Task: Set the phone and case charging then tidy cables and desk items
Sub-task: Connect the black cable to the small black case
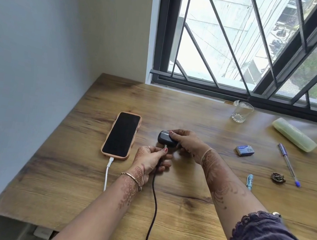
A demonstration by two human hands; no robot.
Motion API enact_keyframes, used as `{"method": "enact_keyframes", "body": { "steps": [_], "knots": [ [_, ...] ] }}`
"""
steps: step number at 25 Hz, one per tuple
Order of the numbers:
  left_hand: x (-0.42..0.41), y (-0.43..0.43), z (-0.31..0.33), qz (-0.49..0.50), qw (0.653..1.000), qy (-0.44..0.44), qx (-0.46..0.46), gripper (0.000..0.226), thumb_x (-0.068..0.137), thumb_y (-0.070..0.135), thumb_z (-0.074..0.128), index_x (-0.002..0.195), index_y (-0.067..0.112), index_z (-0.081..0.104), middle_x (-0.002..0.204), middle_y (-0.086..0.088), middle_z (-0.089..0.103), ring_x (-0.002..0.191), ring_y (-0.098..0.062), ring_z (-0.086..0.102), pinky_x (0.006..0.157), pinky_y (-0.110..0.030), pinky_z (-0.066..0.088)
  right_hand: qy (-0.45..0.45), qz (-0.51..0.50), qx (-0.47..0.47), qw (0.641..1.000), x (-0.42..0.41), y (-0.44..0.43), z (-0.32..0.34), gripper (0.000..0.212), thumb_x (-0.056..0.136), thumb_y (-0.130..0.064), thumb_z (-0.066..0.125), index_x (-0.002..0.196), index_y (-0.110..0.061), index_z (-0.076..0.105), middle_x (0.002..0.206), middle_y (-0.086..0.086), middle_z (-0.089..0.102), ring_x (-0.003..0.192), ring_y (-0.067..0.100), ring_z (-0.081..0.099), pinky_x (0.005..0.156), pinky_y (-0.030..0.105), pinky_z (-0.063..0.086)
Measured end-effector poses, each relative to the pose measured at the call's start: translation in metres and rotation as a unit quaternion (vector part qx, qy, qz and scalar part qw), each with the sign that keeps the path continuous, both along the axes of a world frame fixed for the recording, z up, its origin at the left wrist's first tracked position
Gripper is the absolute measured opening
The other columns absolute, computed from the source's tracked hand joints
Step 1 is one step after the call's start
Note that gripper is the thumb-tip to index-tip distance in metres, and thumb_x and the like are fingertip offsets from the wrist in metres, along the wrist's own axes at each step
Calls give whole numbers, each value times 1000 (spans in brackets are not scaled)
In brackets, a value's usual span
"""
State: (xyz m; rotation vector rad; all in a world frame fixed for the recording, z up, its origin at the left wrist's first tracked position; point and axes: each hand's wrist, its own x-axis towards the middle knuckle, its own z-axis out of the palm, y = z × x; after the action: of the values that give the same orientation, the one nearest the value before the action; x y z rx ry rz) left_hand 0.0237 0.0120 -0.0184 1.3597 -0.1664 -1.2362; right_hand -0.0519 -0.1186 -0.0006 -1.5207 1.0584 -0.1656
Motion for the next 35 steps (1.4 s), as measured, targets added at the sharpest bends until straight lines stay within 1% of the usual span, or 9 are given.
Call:
{"method": "enact_keyframes", "body": {
  "steps": [6, 9, 12, 14, 16, 21, 26, 30, 35],
  "knots": [
    [3, -5, -8, 5, 1000, 11, 11, 18, 89, 12, 63, 101, 3, 53, 68, -13, 69, 47, -19, 56, 39, -20, 41, -5, 20, -24, 999, 2, -1, -2, 19, 91, -26, 62, 105, -15, 68, 95, 13, 66, 73, 18, 55, 59, 25, 42],
    [3, -6, -10, 3, 1000, -13, 25, 16, 90, 13, 63, 98, 2, 55, 69, -13, 68, 48, -20, 57, 39, -19, 40, -11, 23, -37, 999, 3, 3, -1, 25, 93, -23, 58, 115, -14, 64, 98, 7, 64, 70, 7, 54, 59, 13, 43],
    [4, -8, -8, 10, 996, -72, 47, 14, 88, 16, 65, 92, 3, 59, 74, -15, 69, 48, -23, 59, 41, -21, 44, -35, 31, -53, 997, 2, 8, -4, 30, 94, -21, 57, 123, -15, 61, 102, 3, 61, 76, 2, 54, 61, 6, 44],
    [6, -10, -9, 1, 989, -132, 65, 24, 82, 27, 71, 87, 5, 64, 71, -12, 70, 50, -25, 63, 48, -31, 54, -53, 24, -80, 995, 1, 9, -9, 33, 93, -20, 59, 126, -18, 61, 106, 6, 62, 88, 9, 57, 78, 13, 47],
    [9, -13, -14, -29, 958, -259, 122, 37, 65, 50, 73, 77, 16, 69, 69, -5, 73, 64, -27, 70, 67, -43, 60, -51, 12, -129, 990, 2, 7, -17, 33, 90, -21, 63, 123, -21, 63, 101, 7, 61, 91, 14, 58, 85, 22, 49],
    [8, -9, -6, -24, 898, -405, 172, 27, 66, 48, 75, 71, 22, 67, 74, 2, 72, 77, -18, 70, 74, -33, 57, -1, -9, -235, 972, 3, 12, -28, 26, 84, -31, 68, 110, -26, 67, 97, 5, 71, 90, 14, 66, 90, 31, 52],
    [9, -7, -8, -12, 893, -418, 164, 28, 66, 46, 77, 71, 20, 68, 71, 2, 72, 73, -17, 69, 71, -29, 56, -3, -31, -226, 974, 2, 14, -28, 26, 85, -35, 67, 110, -27, 68, 99, 5, 73, 96, 14, 66, 92, 29, 51],
    [9, -3, -9, -4, 902, -404, 155, 33, 63, 51, 77, 65, 20, 65, 64, 1, 70, 63, -19, 69, 66, -35, 59, -24, -57, -210, 976, 1, 14, -29, 31, 94, -40, 52, 116, -24, 67, 112, 5, 70, 106, 19, 63, 96, 38, 49],
    [4, 3, -5, 13, 919, -374, 122, 40, 70, 55, 69, 72, 16, 67, 63, 0, 71, 61, -19, 70, 68, -43, 60, -58, -87, -209, 972, 0, 12, -34, 32, 98, -38, 45, 118, -25, 66, 113, 4, 69, 111, 17, 60, 102, 32, 44]
  ]
}}
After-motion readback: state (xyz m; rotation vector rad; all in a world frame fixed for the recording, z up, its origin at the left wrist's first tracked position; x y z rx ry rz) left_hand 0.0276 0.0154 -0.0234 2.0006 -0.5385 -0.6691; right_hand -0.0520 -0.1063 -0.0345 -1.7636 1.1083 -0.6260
